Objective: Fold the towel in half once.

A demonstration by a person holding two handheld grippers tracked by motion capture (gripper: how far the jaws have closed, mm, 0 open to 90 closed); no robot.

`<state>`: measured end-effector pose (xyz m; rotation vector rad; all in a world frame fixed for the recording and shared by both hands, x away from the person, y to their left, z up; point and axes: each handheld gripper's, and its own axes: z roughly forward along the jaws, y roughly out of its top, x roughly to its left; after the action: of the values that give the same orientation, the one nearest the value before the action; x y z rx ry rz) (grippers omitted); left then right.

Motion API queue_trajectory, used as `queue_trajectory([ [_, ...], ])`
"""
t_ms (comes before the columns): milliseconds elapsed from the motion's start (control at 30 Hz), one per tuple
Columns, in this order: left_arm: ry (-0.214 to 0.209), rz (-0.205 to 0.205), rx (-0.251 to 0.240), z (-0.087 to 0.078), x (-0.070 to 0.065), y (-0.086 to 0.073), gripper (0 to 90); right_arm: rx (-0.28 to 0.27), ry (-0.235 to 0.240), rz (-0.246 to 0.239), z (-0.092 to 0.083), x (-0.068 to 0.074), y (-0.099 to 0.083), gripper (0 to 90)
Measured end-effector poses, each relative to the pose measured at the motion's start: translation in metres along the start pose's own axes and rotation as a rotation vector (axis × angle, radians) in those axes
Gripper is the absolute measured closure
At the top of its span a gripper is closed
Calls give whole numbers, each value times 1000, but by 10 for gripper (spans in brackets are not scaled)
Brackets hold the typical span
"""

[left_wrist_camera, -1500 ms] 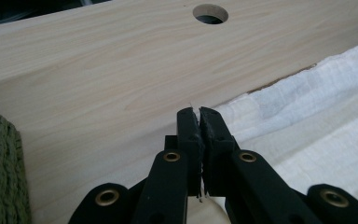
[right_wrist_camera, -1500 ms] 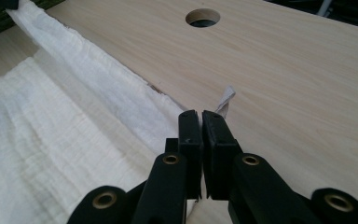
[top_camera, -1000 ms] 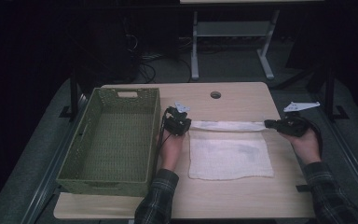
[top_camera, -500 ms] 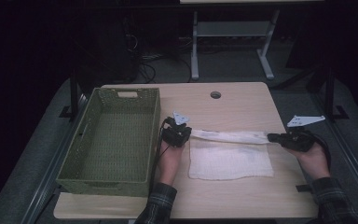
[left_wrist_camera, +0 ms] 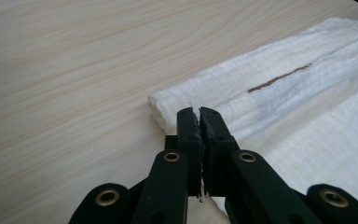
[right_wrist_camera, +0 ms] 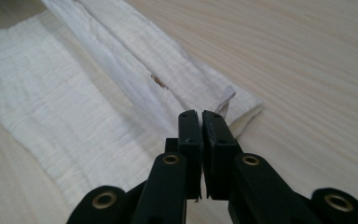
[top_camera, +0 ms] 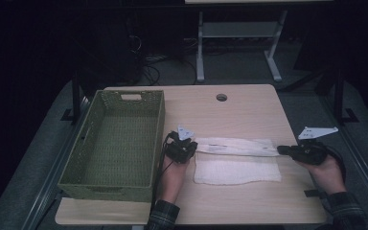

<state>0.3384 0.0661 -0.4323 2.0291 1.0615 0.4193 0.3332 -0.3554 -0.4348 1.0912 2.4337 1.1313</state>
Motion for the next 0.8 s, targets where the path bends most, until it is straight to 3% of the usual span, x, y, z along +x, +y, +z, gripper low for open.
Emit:
queue_trajectory([
  [400, -25, 7, -46, -29, -16, -11, 873, -6, 12, -23, -14, 15, -12, 863],
  [800, -52, 8, 5, -33, -26, -33, 873, 24, 44, -26, -19, 27, -25, 863],
])
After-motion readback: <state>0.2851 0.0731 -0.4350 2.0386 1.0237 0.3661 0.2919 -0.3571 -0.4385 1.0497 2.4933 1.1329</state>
